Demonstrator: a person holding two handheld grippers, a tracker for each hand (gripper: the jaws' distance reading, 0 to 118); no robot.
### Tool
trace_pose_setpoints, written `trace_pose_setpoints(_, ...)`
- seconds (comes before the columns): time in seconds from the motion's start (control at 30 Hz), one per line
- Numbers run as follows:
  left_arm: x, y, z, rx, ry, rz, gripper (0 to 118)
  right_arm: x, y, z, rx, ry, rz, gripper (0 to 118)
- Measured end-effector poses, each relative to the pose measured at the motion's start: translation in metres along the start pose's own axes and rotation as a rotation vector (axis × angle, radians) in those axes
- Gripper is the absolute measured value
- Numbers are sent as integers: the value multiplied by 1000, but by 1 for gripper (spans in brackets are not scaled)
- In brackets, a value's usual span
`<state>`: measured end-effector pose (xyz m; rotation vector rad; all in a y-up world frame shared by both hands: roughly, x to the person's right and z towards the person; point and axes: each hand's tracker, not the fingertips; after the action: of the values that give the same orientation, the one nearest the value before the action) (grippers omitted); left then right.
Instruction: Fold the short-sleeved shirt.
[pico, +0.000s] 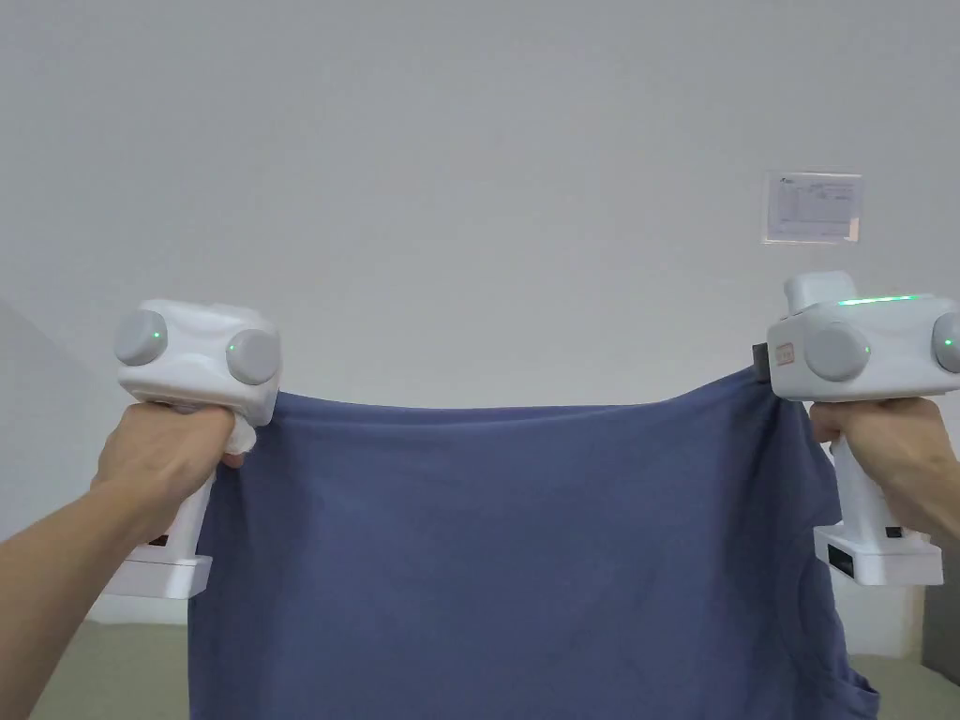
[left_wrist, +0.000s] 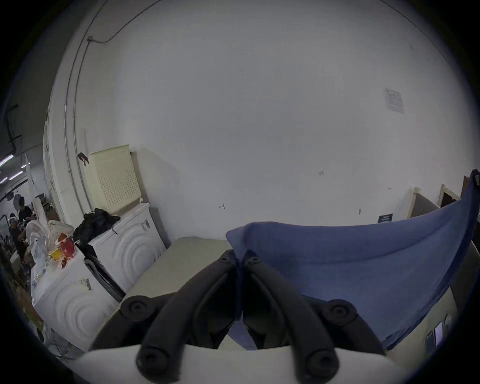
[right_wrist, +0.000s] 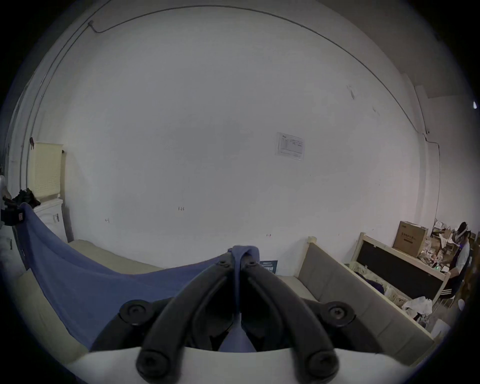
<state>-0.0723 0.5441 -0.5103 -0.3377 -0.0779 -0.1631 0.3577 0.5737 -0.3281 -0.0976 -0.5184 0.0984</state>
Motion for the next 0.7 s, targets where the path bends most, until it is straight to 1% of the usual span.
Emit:
trace_pose_setpoints(0.1,14,8,-27,20,2,-4,4,-7,-3,-29,-7,-15,-8,3)
trace_pose_setpoints(0.17,21,8,-48,16,10,3,4,-12,-8,-46,-12,-28,16,3)
trace_pose_setpoints(0.3,35,-9,-90,18,25,11,4,-21,-27,-85,-24,-32,21,3)
trace_pose_setpoints(0.37,42,-25,-109,11,37,-16,4,-26,-46,-101,-25,-32,28,3)
trace_pose_setpoints(0.4,45,-35,-120,13,33,-20,4,-30,-59,-106,-29,-37,33,3)
trace_pose_setpoints(0.43,48,-44,-130,0,46,-34,4,-32,-71,-113,-48,-22,40,3)
trace_pose_setpoints(0.47,52,-57,-142,-7,45,-33,4,-35,-89,-122,-89,-25,64,3)
trace_pose_setpoints(0.6,67,-116,-181,-75,25,-43,4,-46,-161,-138,-127,-15,52,3)
trace_pose_setpoints(0.63,70,-133,-188,-96,23,-55,4,-49,-179,-141,-172,-15,70,3)
trace_pose_setpoints(0.7,75,-173,-199,-143,6,-68,4,-54,-220,-140,-216,6,53,3)
